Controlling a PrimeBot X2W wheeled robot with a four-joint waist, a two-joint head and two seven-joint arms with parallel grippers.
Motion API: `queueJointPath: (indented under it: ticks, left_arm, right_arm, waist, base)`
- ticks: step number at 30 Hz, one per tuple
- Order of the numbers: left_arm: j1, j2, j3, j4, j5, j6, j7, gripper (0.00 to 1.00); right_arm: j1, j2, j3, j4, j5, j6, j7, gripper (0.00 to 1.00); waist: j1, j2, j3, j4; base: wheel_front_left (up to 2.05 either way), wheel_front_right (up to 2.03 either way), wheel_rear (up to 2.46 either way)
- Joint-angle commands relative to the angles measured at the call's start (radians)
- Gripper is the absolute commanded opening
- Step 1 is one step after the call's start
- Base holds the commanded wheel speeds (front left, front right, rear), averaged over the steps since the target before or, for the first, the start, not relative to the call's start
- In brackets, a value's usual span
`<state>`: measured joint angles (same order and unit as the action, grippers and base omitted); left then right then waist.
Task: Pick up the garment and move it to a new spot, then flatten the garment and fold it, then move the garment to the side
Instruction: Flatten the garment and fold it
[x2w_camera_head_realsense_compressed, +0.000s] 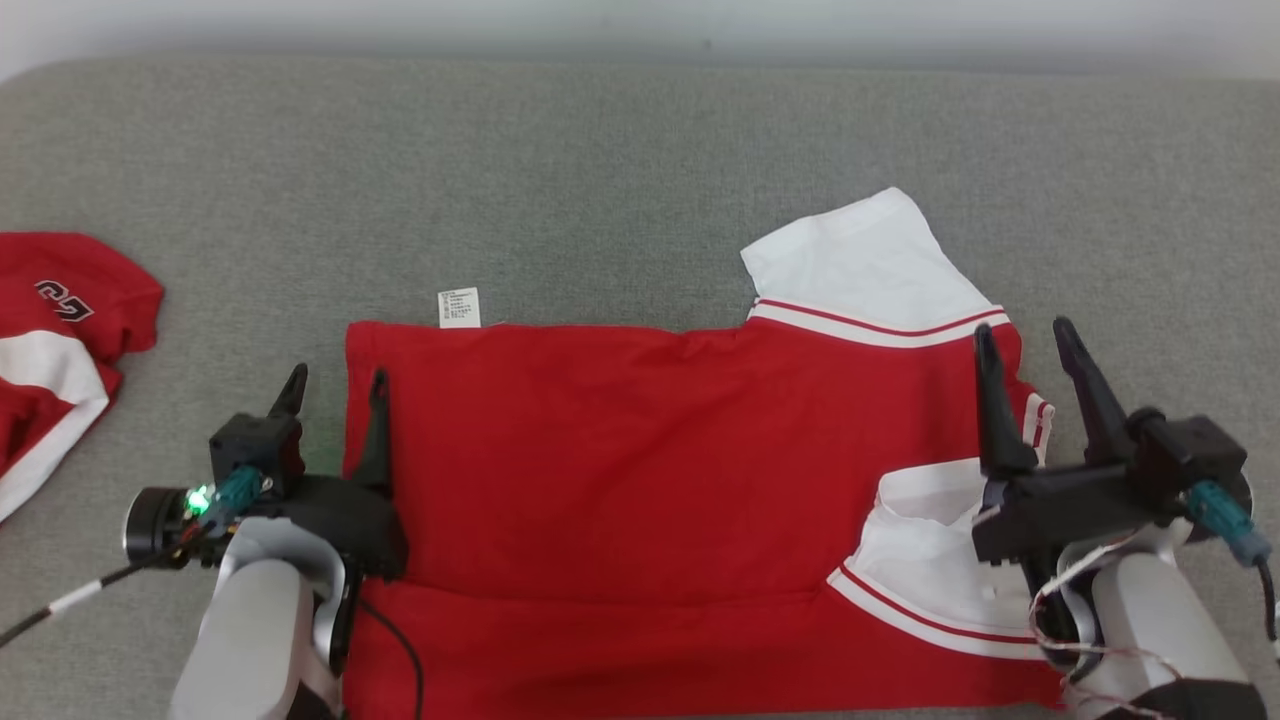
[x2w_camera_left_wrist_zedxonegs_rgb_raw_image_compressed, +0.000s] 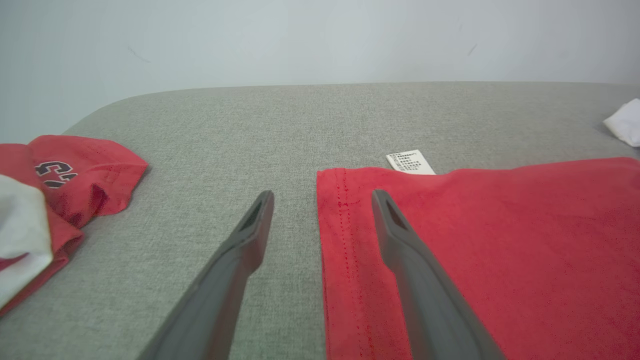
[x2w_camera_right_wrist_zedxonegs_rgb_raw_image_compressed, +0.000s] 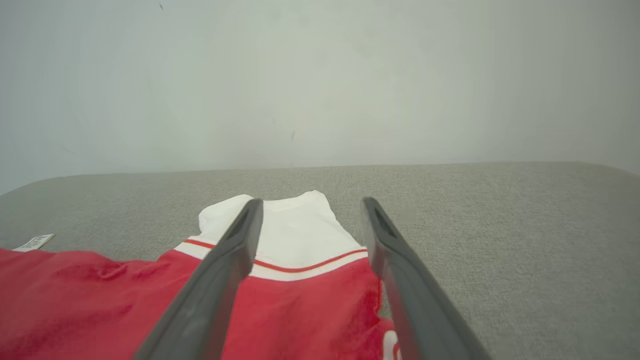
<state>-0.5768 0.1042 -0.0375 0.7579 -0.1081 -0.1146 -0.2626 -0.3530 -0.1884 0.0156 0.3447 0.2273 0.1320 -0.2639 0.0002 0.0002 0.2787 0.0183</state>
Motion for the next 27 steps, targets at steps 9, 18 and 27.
queueJointPath:
  ticks: [9, 18, 27]
  left_arm:
    - [-0.134, 0.013, -0.026, 0.133, -0.033, -0.014, -0.003, 1.0]
    - [-0.207, 0.011, -0.058, 0.271, -0.05, -0.015, -0.003, 0.78]
    - [-0.281, -0.011, -0.127, 0.367, -0.097, -0.015, 0.021, 0.0]
  right_arm:
    - [-0.063, -0.024, 0.044, 0.035, 0.02, -0.003, 0.0, 1.0]
    - [-0.153, -0.083, 0.127, 0.141, 0.053, -0.003, 0.0, 1.0]
    - [-0.38, -0.202, 0.315, 0.27, 0.124, -0.003, 0.134, 1.0]
  waist:
    - [-0.0002, -0.0002, 0.046, -0.014]
    - [-0.0002, -0.0002, 0.055, -0.009]
    - [-0.0002, -0.0002, 0.085, 0.014]
  base:
    - [0.0, 0.0, 0.0]
    - [0.0, 0.0, 0.0]
    - [0.0, 0.0, 0.0]
